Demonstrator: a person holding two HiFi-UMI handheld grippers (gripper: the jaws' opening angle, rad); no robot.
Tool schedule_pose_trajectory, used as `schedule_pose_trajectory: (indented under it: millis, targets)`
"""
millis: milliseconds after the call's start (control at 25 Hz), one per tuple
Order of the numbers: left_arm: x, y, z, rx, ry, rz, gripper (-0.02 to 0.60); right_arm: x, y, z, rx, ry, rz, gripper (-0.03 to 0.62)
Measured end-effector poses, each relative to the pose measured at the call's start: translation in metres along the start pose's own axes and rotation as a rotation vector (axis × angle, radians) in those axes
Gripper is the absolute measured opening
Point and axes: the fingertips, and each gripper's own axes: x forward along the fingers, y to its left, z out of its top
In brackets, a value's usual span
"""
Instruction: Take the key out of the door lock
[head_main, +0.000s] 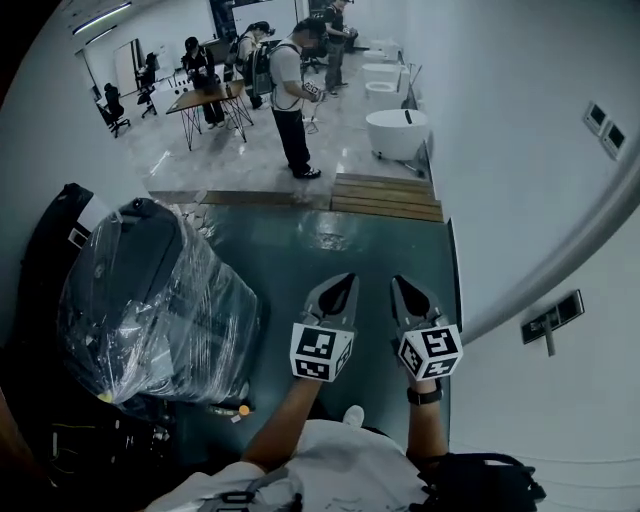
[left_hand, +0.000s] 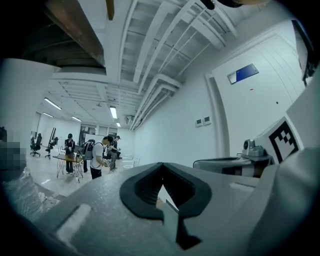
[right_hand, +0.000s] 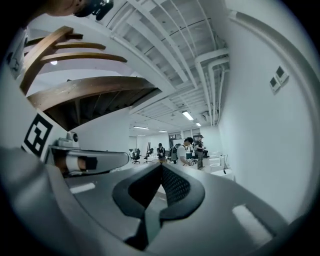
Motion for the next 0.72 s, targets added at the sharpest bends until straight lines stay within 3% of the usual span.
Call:
schedule_pose_trajectory:
  millis: [160, 320, 520, 720]
  targets:
    - [0.064, 0.024, -0.009, -0.034, 0.002, -0.042, 0.002, 0.037, -0.042, -0.004, -0.058, 0.030, -0.045, 0.000]
    - [0.152, 0.024, -0.012, -0.032, 0.013, -0.190, 0.002, 0.071, -0.102, -0.015, -0.016, 0.049, -0.188, 0.000]
    - [0.274, 0.007, 0.009, -0.003, -0.007, -0.438, 0.002, 0.088, -0.198, 0.018, 0.076, -0.051, -0.510, -0.001]
    - [0.333, -0.072, 0.023, -0.032, -0.010, -0.771, 0.002, 0.016, -0.245, 0.049, 0.028, -0.098, -0.884, -0.001]
